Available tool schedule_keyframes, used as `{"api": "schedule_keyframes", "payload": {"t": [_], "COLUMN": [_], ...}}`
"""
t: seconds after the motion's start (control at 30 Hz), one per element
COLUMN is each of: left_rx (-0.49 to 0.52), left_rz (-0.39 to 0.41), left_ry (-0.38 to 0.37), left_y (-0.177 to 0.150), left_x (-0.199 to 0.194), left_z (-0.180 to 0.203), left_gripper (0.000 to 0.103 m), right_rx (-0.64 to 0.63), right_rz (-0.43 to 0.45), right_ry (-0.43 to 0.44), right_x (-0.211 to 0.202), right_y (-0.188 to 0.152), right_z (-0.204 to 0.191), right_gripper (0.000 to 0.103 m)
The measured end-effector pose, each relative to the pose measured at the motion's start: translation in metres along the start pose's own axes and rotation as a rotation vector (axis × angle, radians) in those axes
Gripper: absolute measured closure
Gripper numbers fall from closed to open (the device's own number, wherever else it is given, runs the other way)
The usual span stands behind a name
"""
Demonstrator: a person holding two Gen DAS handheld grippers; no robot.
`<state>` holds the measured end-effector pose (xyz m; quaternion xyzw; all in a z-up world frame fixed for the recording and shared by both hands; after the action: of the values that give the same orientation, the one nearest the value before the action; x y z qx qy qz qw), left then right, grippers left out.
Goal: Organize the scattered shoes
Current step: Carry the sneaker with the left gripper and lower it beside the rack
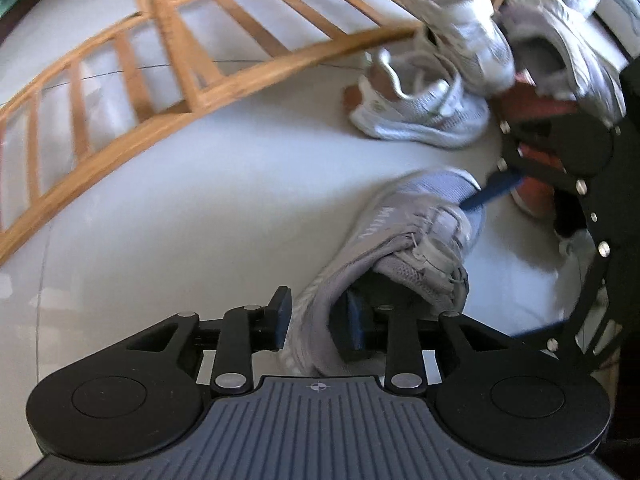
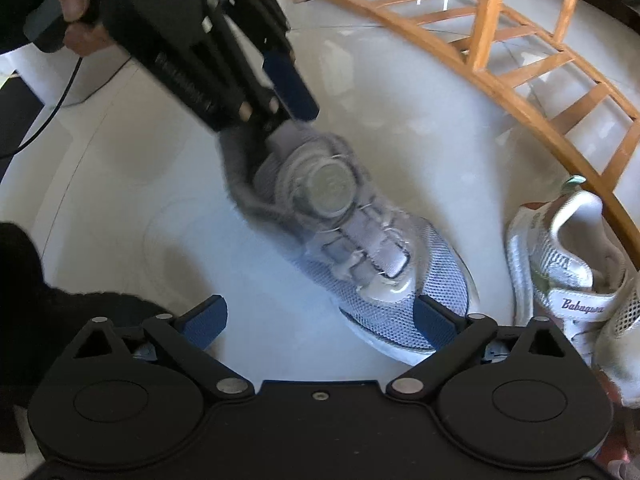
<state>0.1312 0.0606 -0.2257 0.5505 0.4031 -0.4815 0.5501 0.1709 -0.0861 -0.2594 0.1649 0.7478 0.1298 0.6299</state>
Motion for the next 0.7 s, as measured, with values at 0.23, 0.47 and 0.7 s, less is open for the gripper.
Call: {"api": "schedule_keyframes", "payload": {"t": [0.23, 0.47, 0.7], "left_rx": [-0.129, -0.181, -0.212], "left_rz": [0.06, 0.048, 0.006], "left_ry": [-0.164, -0.282, -0.304], "left_y": [0.002, 0.003, 0.002], "left_x": [-0.034, -0.038, -0.02], "left_z": [-0.002, 0.011, 0.021], "left_gripper": [0.071, 0.066, 0.064], "right_rx": [0.005, -0.029, 0.01], "right_rz": [0.02, 0.02, -0.02], "right_ry": [0.005, -0.098, -0.102], "right_x": [-0.011, -0.011, 0.001], "right_y": [-0.003, -0.001, -0.011], "right_z": [0.006, 0.016, 0.022], "right_gripper": [0.004, 0.004, 0.004]}}
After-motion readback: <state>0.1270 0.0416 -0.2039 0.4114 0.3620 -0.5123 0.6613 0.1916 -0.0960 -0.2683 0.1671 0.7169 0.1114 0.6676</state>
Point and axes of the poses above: each gripper's, at about its wrist camera, not at the fingertips, and x roughly the way its jaws point, z to its right, y to its top, the point moved 3 cm from there along x, roughly the way its jaws point, and after that the axes turned 5 degrees about -z, right-handed, at the moved point
